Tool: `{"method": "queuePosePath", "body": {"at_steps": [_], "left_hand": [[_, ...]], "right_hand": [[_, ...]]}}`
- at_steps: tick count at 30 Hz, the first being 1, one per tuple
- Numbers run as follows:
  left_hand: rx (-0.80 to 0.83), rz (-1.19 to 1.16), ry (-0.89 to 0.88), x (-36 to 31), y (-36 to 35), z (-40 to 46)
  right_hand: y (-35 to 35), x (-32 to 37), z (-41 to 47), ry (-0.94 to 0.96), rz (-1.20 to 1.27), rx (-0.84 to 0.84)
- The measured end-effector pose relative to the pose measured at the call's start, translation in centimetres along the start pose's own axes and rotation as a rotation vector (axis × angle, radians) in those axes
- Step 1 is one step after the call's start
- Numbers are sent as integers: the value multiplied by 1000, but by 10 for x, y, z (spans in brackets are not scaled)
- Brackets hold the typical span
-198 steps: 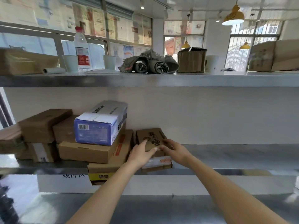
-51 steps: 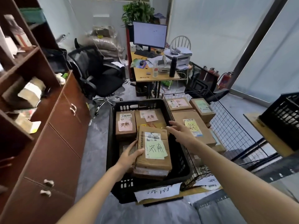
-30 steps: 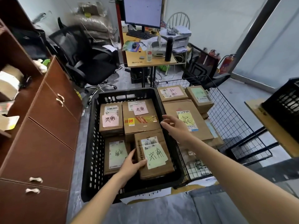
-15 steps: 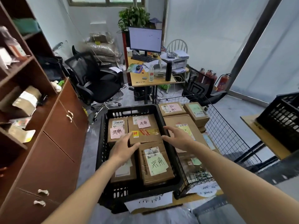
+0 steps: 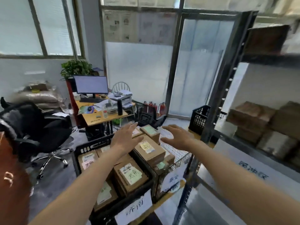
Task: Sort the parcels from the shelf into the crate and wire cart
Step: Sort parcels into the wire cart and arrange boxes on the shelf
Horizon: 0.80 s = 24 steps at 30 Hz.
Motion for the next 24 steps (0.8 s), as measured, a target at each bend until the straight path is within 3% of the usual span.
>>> {"method": "queuePosePath", "body": {"at_steps": [7,16,24], "left_hand": [[-50,-74,-314,-162,47,-44],[-130,-249,-725,-430,92,-151],[-72,-407,-864,-620,93,-275]], "right_hand": [[113,-55,-162,-191,-54,-212],[245,-158,-421,-479,-158,-439],[285,-260,-636,-678,-49,-560]]}}
Point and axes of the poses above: each hand's wrist, its own z-axis towards the middle knuckle, its own y-axis out of the back of the hand, x = y × z, the point moved 9 cm from there along z, towards the middle knuckle, and after that the axes turned 9 degrees about z, right-handed, at the moved point
